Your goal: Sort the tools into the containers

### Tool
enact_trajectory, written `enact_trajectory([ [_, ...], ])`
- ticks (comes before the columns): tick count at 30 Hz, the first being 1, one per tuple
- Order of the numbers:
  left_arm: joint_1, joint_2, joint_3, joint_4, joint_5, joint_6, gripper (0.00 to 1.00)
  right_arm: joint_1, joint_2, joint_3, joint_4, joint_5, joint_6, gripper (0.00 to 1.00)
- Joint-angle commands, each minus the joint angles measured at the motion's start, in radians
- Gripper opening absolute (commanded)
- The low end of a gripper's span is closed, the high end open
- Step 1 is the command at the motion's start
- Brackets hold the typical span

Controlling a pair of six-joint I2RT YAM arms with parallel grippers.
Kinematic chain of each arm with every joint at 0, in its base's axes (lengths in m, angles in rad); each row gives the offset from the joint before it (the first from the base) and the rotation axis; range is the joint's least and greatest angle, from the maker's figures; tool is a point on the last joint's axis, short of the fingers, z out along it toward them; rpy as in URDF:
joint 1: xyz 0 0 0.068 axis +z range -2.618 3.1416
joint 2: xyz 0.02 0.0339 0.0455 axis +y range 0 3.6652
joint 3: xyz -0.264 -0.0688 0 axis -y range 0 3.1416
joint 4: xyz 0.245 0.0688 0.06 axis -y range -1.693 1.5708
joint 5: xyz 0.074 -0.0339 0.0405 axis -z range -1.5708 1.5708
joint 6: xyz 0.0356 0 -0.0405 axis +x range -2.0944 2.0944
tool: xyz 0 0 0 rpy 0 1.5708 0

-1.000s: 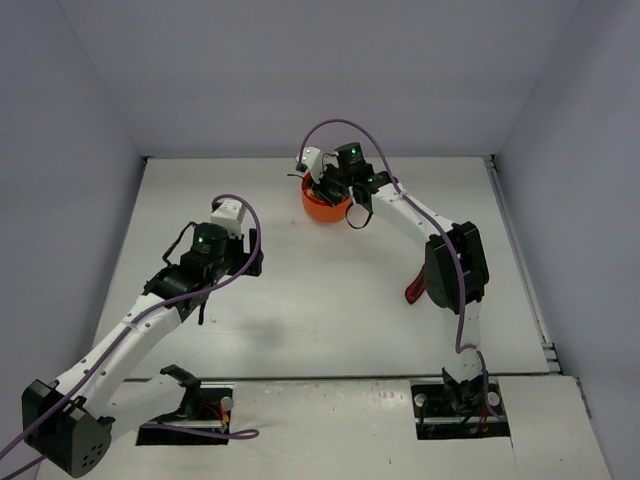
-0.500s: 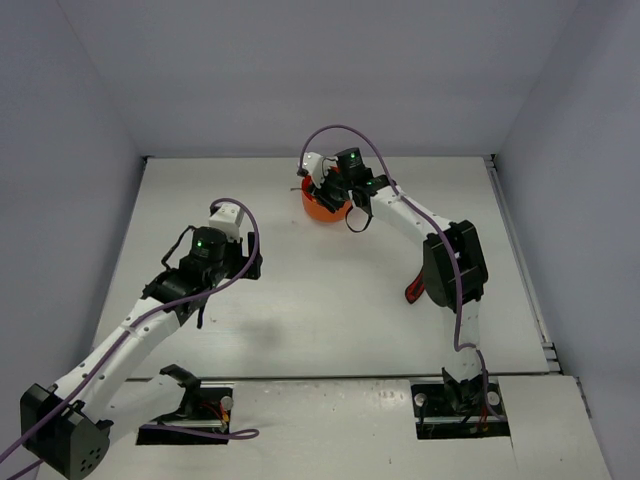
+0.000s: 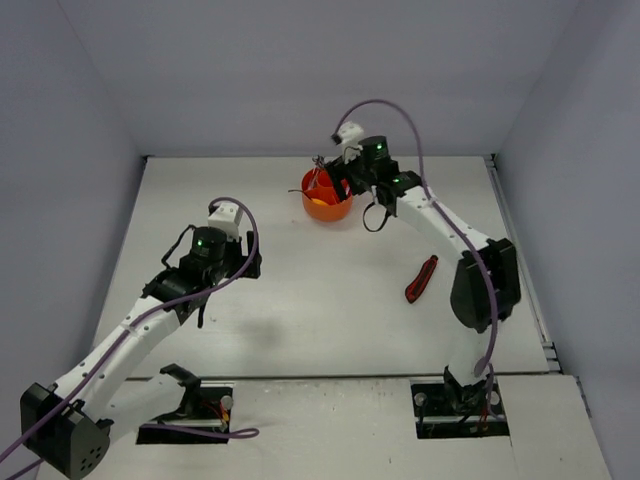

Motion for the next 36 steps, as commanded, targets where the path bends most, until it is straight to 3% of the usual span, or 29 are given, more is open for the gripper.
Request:
enact_trajectory([
  [1,0.007,-0.001,0.092,0.001,-0.027,-0.016,0.75,-0.063,-0.268,-0.203,0.01,0.426,0.418,0.92],
  [7,0.001,0.057,0.154,0.001,-0.01,0.005,0.82,-0.148,-0.438,-0.467,-0.182,0.57,0.652,0.97],
  [13,-0.004,0.158,0.215,0.001,0.024,0.007,0.82,-0.204,-0.477,-0.632,-0.243,0.442,0.781,0.97],
  [19,-0.008,0.209,0.245,0.005,0.062,0.012,0.82,-0.216,-0.392,-0.703,-0.247,0.337,0.866,0.98],
  [36,-0.016,0.255,0.258,0.015,0.117,-0.014,0.82,-0.239,-0.302,-0.804,-0.179,0.296,0.896,0.66],
])
